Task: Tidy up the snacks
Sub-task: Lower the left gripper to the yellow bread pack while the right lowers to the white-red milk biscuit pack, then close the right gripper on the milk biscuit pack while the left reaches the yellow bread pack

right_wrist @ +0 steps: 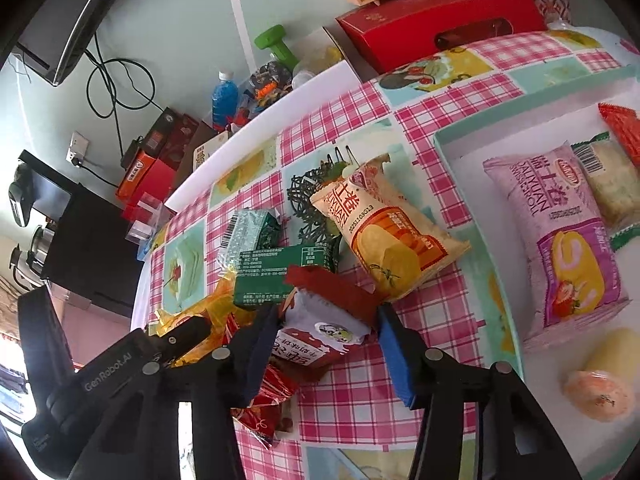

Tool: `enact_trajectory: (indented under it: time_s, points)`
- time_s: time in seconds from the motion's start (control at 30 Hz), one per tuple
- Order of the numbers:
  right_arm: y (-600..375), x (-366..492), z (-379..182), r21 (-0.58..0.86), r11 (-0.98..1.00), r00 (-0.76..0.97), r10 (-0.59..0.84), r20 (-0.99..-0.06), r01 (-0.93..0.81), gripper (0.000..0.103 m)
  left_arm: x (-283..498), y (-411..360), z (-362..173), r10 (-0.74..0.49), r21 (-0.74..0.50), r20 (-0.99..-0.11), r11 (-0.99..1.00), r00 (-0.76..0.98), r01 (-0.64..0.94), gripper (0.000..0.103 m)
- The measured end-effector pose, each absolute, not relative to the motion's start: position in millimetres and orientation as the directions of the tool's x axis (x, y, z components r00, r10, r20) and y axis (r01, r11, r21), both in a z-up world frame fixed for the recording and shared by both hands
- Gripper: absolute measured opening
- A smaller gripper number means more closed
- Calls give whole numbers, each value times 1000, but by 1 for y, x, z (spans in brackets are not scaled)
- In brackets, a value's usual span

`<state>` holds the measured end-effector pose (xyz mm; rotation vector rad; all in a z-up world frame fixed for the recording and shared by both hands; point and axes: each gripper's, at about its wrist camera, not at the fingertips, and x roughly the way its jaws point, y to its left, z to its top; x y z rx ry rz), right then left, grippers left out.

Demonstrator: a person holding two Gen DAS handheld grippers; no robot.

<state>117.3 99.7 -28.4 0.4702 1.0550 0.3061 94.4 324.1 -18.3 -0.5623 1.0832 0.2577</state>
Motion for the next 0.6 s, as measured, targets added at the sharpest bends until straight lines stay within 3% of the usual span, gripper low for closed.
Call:
enact_trajectory:
  time_s: [0.6]
  points:
    - [71, 96, -22, 466, 884, 437, 410, -800, 23, 52, 43, 331, -17, -76, -306, -910, 788, 408, -534, 61]
